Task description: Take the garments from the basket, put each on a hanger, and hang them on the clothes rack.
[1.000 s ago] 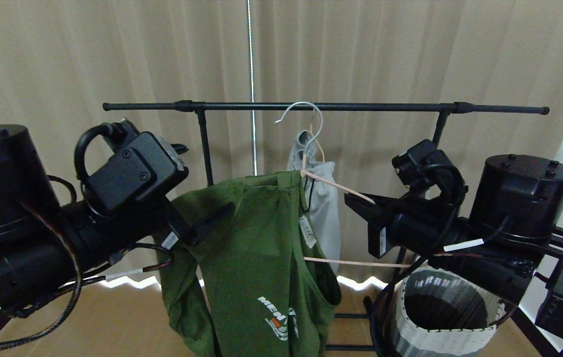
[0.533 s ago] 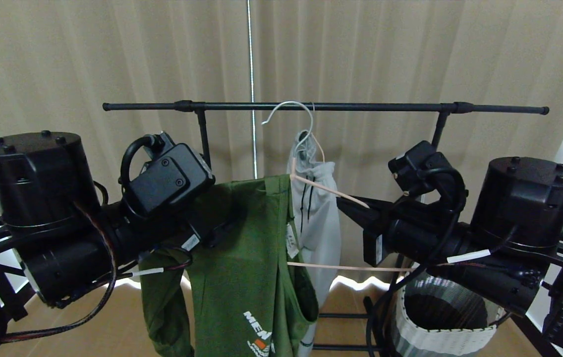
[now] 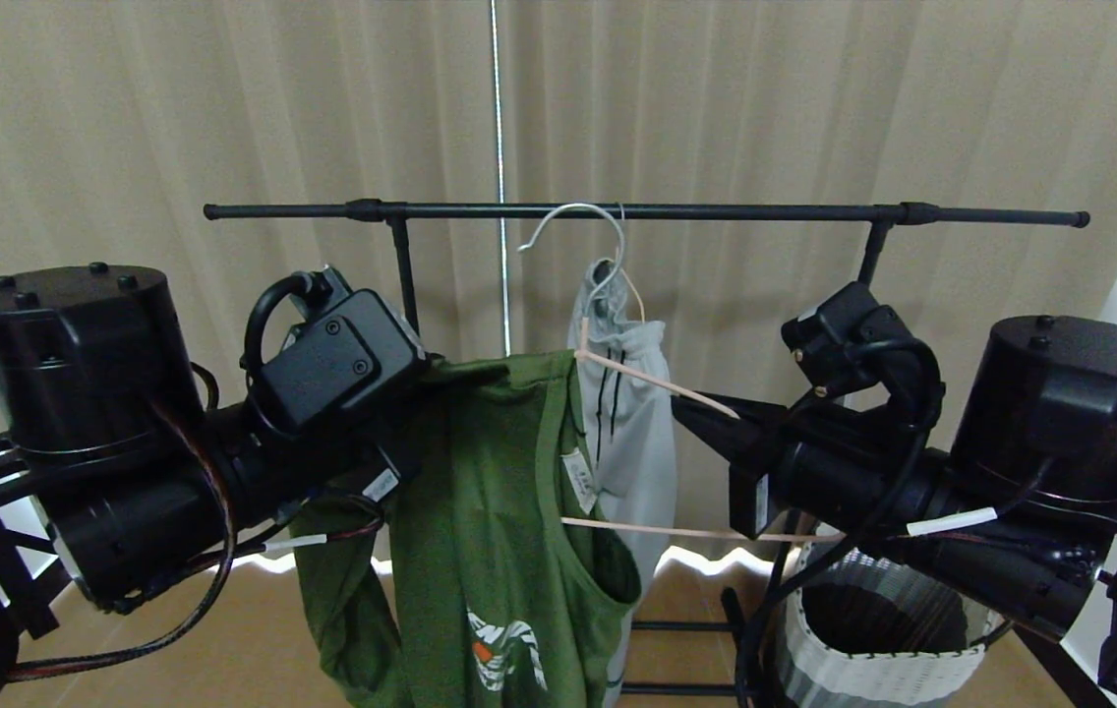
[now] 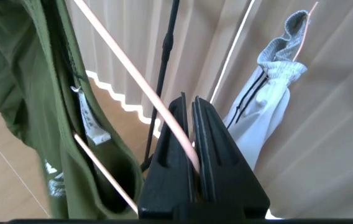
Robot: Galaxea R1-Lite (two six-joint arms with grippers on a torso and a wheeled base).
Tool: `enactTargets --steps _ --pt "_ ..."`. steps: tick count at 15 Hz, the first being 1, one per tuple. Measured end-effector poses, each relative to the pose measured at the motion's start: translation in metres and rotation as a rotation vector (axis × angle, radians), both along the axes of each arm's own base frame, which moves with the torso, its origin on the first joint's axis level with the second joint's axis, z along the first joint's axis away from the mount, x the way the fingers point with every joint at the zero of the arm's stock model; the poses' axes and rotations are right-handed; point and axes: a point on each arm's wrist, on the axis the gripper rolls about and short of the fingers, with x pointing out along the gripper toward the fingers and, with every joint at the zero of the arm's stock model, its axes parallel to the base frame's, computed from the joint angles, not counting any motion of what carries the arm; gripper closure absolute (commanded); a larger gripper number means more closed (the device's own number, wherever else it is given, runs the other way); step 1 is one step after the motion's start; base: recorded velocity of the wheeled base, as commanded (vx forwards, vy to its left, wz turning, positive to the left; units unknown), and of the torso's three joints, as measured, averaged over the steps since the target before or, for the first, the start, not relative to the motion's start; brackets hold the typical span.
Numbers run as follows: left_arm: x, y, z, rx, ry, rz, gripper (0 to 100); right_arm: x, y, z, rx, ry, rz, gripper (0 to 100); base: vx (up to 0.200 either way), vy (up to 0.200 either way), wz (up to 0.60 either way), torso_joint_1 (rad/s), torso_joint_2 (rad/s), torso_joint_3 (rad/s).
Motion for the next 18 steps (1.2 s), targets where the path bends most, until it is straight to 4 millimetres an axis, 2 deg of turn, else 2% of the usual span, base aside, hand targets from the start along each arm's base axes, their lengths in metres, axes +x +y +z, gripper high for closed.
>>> enactTargets --steps 3,4,8,13,18 --pt "0.0 0.0 -0.001 -0.003 0.002 0.006 100 0.0 0.0 0.0 0.0 0.0 0.0 100 0.0 0.0 0.0 0.0 0.0 0.0" --pt "0.0 0.0 -0.001 -0.008 -0.006 0.008 100 0.0 0.0 0.0 -0.001 0.001 0.0 0 0.0 0.0 0.0 0.0 0.0 0.0" --pt "0.004 0.009 -0.005 -0.013 -0.017 0.062 100 0.0 -0.001 -0.001 0.0 0.003 -0.011 0 0.0 0.0 0.0 0.0 0.0 0.0" --pt "0.012 0.026 -0.006 -0.08 0.003 0.347 100 -0.004 -0.004 -0.009 -0.01 0.015 -0.01 0 0.0 0.0 0.0 0.0 0.0 0.0" --pt "0.016 0.025 0.005 -0.245 -0.049 0.368 100 -0.011 0.004 -0.022 -0.015 0.024 0.031 0 0.0 0.0 0.0 0.0 0.0 0.0"
